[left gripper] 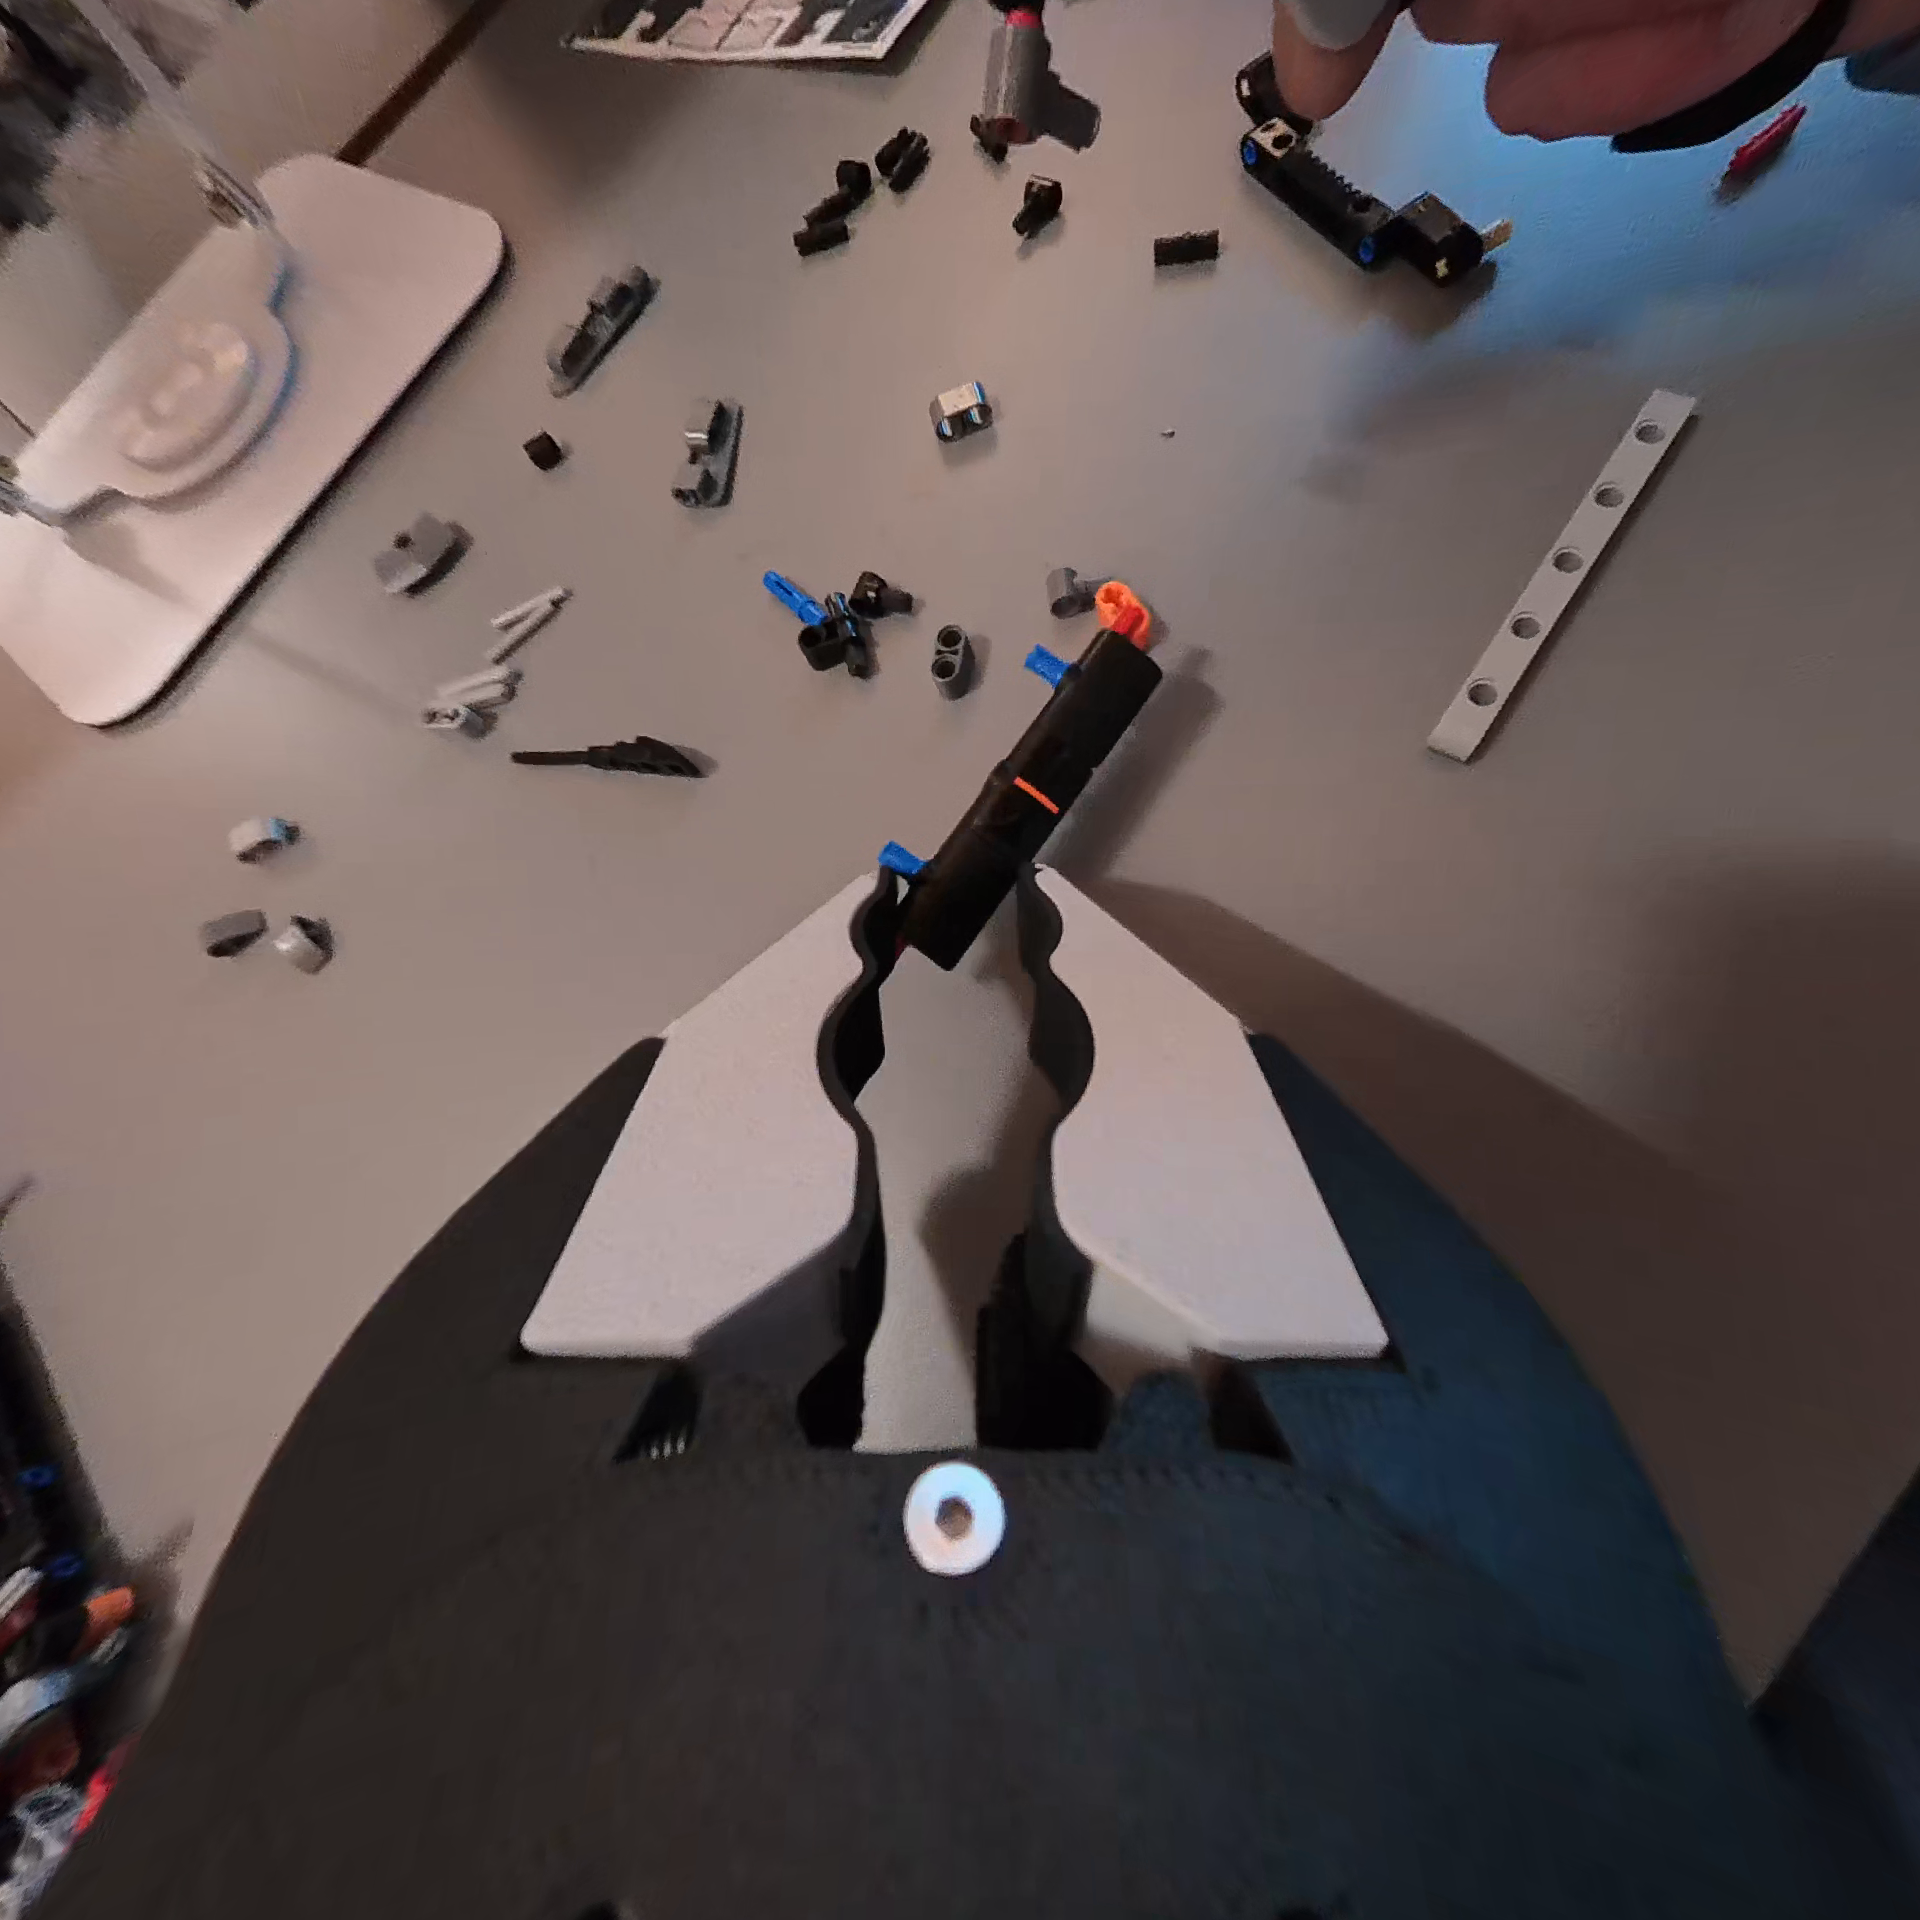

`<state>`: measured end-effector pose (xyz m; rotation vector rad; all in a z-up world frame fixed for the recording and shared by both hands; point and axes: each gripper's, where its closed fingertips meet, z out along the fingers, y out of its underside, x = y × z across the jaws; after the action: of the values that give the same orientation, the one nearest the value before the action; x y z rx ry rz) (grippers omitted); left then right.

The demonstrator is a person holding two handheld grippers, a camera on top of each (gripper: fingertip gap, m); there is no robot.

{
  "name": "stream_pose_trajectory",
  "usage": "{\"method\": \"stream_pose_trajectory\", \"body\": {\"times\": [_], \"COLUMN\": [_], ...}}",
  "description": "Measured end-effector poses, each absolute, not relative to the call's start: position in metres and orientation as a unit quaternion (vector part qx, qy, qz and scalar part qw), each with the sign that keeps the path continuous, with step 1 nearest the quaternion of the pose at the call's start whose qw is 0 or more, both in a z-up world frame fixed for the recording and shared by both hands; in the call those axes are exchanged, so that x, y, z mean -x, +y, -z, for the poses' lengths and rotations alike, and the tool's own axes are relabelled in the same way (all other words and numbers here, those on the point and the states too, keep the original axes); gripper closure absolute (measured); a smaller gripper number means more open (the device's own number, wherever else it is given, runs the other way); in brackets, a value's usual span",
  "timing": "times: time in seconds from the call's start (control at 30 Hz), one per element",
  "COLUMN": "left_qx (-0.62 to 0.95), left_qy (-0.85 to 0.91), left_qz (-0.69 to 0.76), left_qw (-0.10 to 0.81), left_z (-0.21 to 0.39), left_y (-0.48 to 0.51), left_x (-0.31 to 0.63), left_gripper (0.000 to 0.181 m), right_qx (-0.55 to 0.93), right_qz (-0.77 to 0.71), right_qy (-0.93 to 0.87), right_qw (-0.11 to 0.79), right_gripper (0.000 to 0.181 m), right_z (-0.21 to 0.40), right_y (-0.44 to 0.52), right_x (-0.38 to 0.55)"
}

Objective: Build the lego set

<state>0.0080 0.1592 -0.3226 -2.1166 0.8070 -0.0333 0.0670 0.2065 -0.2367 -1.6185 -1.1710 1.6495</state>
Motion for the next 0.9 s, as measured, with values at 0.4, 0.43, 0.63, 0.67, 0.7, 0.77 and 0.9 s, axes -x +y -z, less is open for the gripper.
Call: {"method": "stream_pose_trajectory", "body": {"times": [0.4,0.43,0.63,0.67,0.7,0.77,0.9], "left_qx": [0.822,0.821,0.833,0.838,0.841,0.844,0.844], "left_qy": [0.352,0.354,0.365,0.363,0.363,0.364,0.363], "left_qz": [-0.027,-0.027,0.016,0.023,0.028,0.036,0.039], "left_qw": [0.448,0.447,0.416,0.407,0.399,0.391,0.392], "left_z": [0.322,0.323,0.333,0.336,0.339,0.343,0.343], "left_y": [0.159,0.159,0.152,0.151,0.15,0.147,0.146], "left_x": [-0.008,-0.009,-0.016,-0.015,-0.015,-0.016,-0.017], "left_gripper": [0.16,0.16,0.16,0.16,0.16,0.16,0.159], "right_qx": [0.613,0.616,0.616,0.615,0.615,0.616,0.616], "right_qz": [-0.604,-0.602,-0.618,-0.622,-0.623,-0.624,-0.622], "right_qy": [-0.44,-0.441,-0.431,-0.429,-0.428,-0.428,-0.432], "right_qw": [0.257,0.253,0.229,0.226,0.224,0.221,0.219], "right_gripper": [0.181,0.181,0.181,0.181,0.181,0.181,0.181], "right_z": [0.246,0.248,0.25,0.249,0.25,0.25,0.252], "right_y": [0.203,0.202,0.198,0.197,0.197,0.196,0.195], "right_x": [-0.062,-0.061,-0.057,-0.057,-0.057,-0.057,-0.056]}}
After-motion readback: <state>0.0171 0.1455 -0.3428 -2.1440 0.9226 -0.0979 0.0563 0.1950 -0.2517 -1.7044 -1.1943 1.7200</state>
